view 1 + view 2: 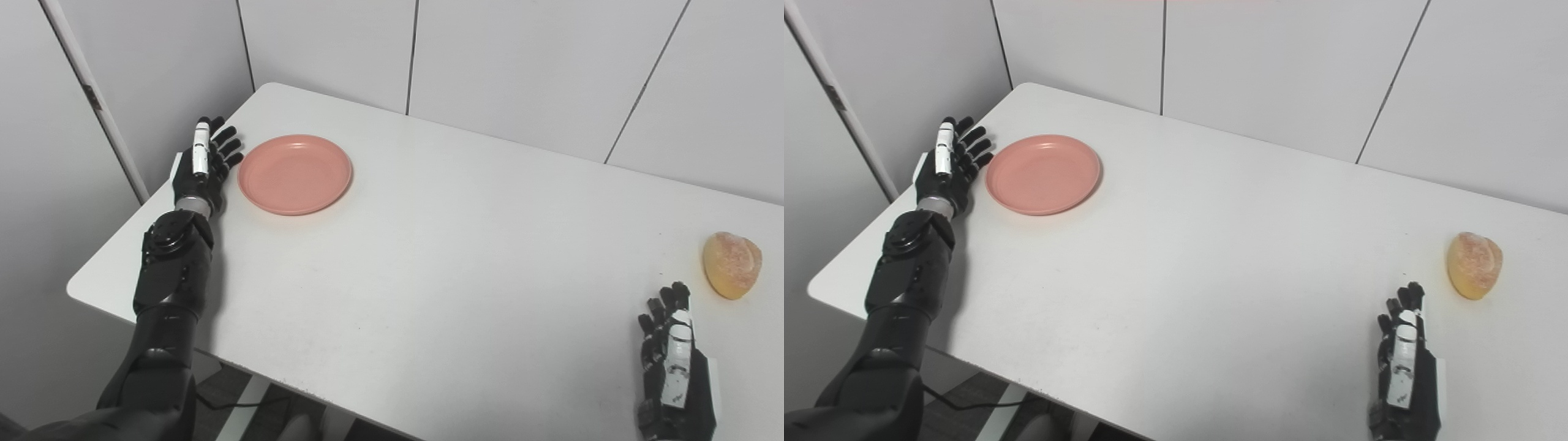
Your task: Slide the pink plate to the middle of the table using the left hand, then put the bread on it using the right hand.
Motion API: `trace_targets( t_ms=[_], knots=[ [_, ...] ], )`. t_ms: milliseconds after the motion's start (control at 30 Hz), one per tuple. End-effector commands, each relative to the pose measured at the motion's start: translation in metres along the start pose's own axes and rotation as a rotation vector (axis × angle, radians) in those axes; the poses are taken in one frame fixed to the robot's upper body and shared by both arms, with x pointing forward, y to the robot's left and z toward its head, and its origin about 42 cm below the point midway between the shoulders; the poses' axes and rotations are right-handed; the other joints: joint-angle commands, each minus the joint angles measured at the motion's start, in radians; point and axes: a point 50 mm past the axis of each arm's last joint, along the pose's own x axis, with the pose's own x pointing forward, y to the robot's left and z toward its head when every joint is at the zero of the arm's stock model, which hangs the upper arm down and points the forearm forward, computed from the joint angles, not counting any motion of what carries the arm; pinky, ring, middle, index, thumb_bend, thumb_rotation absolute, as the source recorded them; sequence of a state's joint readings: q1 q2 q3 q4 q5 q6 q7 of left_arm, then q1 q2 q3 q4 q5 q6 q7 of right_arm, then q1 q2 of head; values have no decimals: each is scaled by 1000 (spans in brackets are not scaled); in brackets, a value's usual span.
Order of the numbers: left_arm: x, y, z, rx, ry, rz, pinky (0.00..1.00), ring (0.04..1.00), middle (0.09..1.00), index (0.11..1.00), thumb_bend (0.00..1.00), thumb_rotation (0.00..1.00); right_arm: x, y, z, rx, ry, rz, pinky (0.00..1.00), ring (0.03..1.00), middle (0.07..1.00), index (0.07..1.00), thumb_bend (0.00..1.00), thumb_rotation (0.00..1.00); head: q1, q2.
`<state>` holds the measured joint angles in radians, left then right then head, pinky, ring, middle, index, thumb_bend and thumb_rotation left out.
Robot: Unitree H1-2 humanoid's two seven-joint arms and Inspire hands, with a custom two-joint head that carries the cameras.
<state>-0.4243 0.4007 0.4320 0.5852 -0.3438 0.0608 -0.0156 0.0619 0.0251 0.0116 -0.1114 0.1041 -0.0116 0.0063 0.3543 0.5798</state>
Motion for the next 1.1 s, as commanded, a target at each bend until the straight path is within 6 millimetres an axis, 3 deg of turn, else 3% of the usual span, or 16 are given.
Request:
trace_targets(
  t_ms=[0, 267, 633, 1067],
  knots=[
    [13, -25, 8, 13, -18, -41, 871, 868, 871, 858, 354, 1000, -6, -7, -7, -17, 30, -14, 1000, 990, 999, 998, 185, 1000, -1, 1],
    [22, -58, -9, 2, 40, -103, 862, 873, 872, 858, 345, 1000, -8, -6, -7, -20, 31, -15, 1000, 991, 998, 997, 189, 1000, -9, 0],
    [25, -99, -17, 35, 59, -218, 882, 877, 874, 859, 377, 1000, -7, -3, -8, -20, 27, -14, 1000, 990, 996, 991, 201, 1000, -33, 3],
    [3, -142, -32, 27, 93, -395, 855, 863, 872, 863, 359, 1000, -5, 3, -11, -21, 17, -3, 1000, 983, 991, 987, 213, 1000, -70, 13]
  ],
)
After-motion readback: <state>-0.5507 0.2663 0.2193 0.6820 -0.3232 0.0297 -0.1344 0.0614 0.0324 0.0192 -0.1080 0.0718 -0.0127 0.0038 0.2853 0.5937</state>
